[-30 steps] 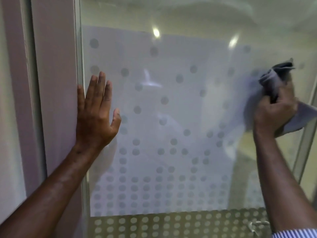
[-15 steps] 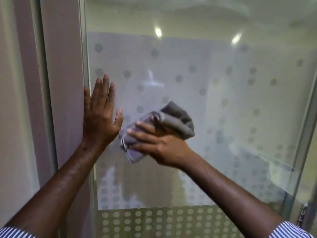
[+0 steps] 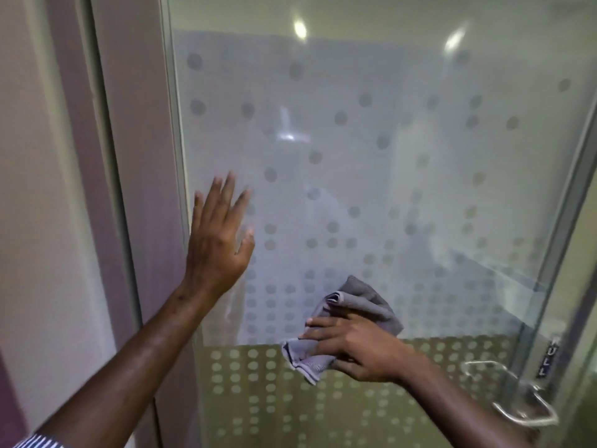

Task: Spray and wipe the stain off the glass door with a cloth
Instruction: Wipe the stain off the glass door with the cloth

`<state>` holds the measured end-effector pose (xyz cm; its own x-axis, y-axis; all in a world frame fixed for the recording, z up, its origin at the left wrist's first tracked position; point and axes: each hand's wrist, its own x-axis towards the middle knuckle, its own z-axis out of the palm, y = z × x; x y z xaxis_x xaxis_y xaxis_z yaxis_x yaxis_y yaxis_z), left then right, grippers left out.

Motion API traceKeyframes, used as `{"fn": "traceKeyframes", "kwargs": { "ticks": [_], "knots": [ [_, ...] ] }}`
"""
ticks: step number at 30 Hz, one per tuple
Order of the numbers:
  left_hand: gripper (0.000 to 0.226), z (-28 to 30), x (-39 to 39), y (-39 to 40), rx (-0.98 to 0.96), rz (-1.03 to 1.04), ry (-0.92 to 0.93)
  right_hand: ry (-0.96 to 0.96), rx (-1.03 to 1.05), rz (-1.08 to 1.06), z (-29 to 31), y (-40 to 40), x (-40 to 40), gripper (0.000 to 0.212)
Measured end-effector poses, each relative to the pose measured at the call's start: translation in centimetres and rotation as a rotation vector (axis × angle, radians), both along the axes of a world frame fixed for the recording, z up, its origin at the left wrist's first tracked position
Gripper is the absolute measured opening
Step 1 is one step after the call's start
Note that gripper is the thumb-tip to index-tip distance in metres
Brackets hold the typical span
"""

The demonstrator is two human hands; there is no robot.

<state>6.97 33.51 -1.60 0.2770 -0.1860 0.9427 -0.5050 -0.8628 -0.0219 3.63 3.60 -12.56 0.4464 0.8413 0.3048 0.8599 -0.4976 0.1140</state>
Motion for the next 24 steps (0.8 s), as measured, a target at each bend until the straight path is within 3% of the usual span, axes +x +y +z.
{"fn": "traceKeyframes", "kwargs": {
  "ticks": [4,8,12,14,17,20,24],
  "knots": [
    [0.044,-7.1,-2.9,-0.8,-0.01,-0.239,0.16,0.544,0.656,-0.083,-2.0,0.2,-3.0,0.034],
    [0.044,-11.1,-6.6,-3.4,-0.259,-0.533,0.673,0.978,1.329,0.009,-1.3,2.3,-4.6,0.032],
    [0.088,-12.8,-9.1,-6.0,-0.664,-0.855,1.115,1.472,1.648,0.187,0.0,4.1,-5.4,0.063],
    [0.083,-13.0,-10.0,-6.7,-0.733,-0.927,1.17,1.628,1.677,0.188,0.4,4.5,-5.9,0.067],
    [0.048,-12.6,-11.2,-7.3,-0.701,-0.91,1.164,1.692,1.711,0.175,0.2,4.7,-6.3,0.067],
    [0.019,-12.2,-11.4,-7.6,-0.744,-0.841,1.111,1.616,1.784,0.086,-0.3,4.7,-6.7,0.06],
    [0.02,-12.1,-11.7,-8.0,-0.821,-0.734,1.069,1.449,1.7,-0.168,-2.3,4.1,-8.1,0.07]
  ]
}}
